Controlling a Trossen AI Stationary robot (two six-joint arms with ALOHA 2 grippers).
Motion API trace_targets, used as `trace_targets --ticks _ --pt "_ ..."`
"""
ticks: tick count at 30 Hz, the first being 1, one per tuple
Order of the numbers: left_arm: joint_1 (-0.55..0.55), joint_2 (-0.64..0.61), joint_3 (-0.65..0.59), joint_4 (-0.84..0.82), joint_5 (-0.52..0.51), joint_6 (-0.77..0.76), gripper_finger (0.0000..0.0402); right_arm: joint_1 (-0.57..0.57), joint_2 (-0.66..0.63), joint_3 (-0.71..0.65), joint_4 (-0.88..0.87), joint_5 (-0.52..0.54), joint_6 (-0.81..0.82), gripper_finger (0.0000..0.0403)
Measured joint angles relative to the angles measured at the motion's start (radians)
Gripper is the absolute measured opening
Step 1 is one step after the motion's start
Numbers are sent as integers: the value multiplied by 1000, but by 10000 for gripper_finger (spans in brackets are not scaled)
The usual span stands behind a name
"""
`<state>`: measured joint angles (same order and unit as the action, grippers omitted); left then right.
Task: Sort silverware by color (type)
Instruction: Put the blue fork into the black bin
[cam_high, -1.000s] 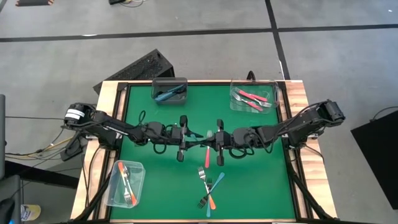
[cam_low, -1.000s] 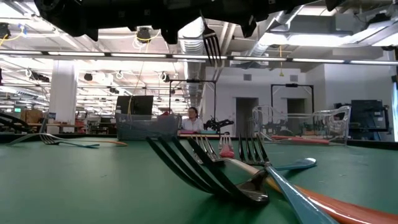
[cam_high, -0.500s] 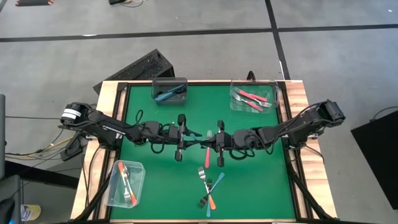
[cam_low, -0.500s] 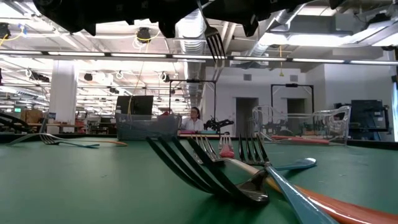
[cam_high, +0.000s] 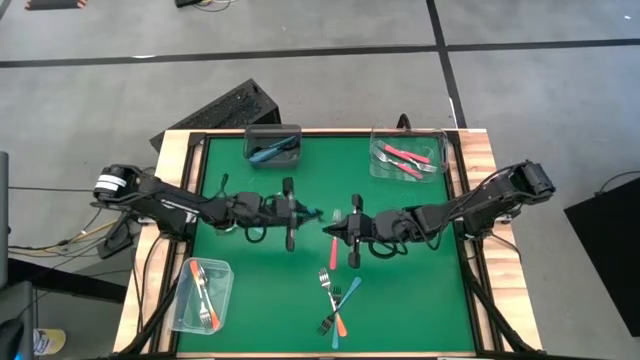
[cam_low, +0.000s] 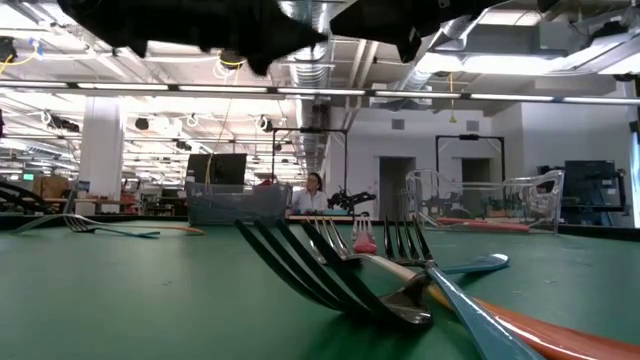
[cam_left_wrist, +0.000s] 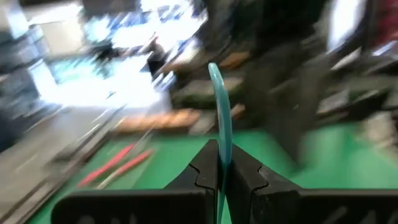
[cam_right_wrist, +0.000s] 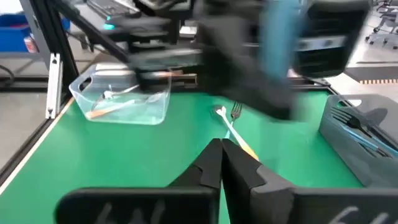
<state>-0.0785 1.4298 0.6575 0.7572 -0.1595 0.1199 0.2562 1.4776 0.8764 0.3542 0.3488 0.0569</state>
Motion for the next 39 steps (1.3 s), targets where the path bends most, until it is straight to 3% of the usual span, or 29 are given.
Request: trace_targets --ticks 3,8,11,15,22,39 --pt "32 -77 1 -199 -93 11 0 -1 0 0 -7 11 -1 73" --pt "142 -173 84 -637 -270 0 0 -43 0 0 -75 130 90 116" --pt "236 -151 198 -933 -377 -15 0 -75 0 0 -98 154 93 126" --pt "353 -56 343 -1197 -391 -22 0 -112 0 0 -100 150 93 128" --pt "467 52 437 -1294 -390 84 0 -117 0 0 -135 150 94 127" --pt "565 63 426 -1251 -322 201 0 -92 0 0 -152 147 155 127"
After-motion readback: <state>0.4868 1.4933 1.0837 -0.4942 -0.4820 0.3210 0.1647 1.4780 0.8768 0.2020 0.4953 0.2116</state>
